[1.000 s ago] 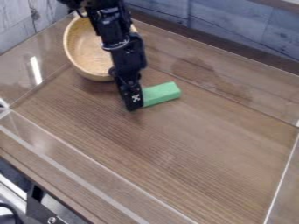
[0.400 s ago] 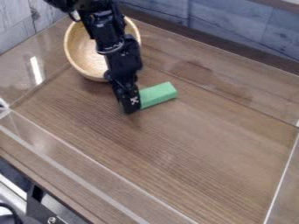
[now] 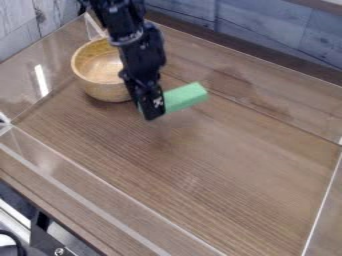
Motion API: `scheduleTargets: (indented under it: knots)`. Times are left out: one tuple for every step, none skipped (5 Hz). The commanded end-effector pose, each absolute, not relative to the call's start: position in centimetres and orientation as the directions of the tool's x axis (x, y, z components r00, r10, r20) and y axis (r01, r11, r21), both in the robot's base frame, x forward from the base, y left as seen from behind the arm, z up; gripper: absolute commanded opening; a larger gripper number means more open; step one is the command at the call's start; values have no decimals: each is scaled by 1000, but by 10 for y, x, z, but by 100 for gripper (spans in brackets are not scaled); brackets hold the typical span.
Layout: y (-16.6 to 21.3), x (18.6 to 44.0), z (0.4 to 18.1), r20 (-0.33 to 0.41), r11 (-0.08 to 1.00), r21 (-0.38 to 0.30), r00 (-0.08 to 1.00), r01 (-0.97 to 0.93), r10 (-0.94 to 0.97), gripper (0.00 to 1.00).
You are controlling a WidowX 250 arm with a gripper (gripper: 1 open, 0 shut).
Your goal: Put green stick into wooden bowl
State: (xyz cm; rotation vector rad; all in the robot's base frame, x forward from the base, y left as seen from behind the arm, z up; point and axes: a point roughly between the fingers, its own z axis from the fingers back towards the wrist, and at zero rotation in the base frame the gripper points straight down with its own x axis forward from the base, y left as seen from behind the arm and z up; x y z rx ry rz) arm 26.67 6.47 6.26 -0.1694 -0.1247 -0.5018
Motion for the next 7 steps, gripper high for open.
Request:
scheduleTargets:
  knots:
    - [63, 276, 98, 207, 869, -71, 859, 491, -468, 0]
    - [67, 279, 115, 202, 874, -60, 863, 483, -463, 0]
    - [77, 282, 129, 195, 880, -50, 869, 472, -455, 0]
    - [99, 291, 128, 187, 892, -43, 880, 451, -436, 0]
    - [122, 298, 121, 175, 895, -42, 885, 444, -431, 0]
    - [129, 303, 119, 172, 893, -40, 884, 448, -436, 0]
    - [133, 306, 117, 170, 888, -38, 879, 458, -445, 0]
